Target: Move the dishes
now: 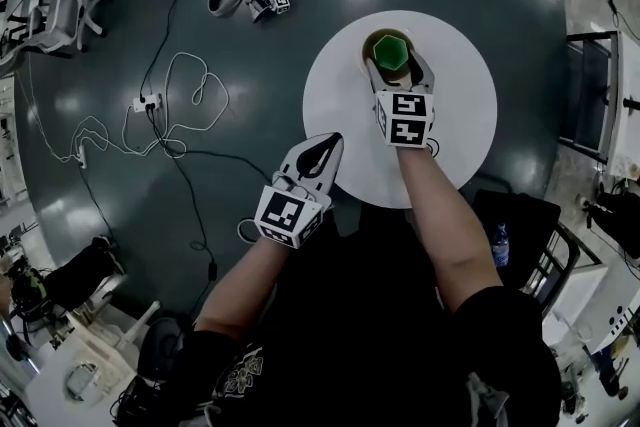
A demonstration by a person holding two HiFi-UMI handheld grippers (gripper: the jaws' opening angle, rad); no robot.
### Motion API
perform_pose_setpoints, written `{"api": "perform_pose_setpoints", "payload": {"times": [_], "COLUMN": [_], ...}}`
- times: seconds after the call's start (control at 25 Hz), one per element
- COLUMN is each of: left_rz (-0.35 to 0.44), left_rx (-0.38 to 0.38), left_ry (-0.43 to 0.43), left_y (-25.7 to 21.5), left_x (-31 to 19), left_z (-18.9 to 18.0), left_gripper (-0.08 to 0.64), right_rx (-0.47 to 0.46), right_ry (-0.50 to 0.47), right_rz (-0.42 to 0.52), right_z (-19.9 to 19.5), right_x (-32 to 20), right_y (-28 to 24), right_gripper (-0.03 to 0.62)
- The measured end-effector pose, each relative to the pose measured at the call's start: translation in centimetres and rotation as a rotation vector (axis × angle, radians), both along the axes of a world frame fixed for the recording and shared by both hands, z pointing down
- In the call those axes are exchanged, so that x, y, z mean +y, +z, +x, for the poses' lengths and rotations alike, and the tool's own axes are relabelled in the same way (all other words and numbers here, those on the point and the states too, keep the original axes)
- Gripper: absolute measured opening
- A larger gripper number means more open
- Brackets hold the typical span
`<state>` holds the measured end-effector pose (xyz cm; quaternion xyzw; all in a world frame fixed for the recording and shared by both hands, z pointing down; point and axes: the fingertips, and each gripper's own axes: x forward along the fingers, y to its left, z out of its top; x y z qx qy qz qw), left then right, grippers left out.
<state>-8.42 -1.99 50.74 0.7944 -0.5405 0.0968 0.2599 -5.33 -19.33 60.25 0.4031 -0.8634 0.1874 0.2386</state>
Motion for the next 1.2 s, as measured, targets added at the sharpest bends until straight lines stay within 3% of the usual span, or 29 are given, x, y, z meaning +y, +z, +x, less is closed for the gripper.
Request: {"api": "perform_pose_setpoints", "payload": {"times": [0.28,0.56,0.92,1.2], "left_rz": [0.017,0.039,0.049,0.025], "left_rx": [-0.002,0.006,0.006,0.003], "left_ry": [0.056,0.169,0.293,0.331], "left_y": [-0.1,-1.0,-1.1,0.0], "left_x": [-0.4,-1.7,-2.8,-2.7], "left_z": [0.9,4.2,8.9,10.8], "left_gripper": [0.006,0.006,0.006,0.006], "right_rx": [-0.065,-0.065,0.009,0.026], "right_ry": [0.045,0.168,0.335,0.402], "right_rz": [0.078,0.129,0.094,0.06], "right_z": [1.9,8.5,19.3,23.4], "right_x": [-0.2,-0.4,1.4,2.5], "right_y": [-3.4,-6.3,-3.7,-1.3], "right_gripper": [0.319,0.319,0.319,0.319]}}
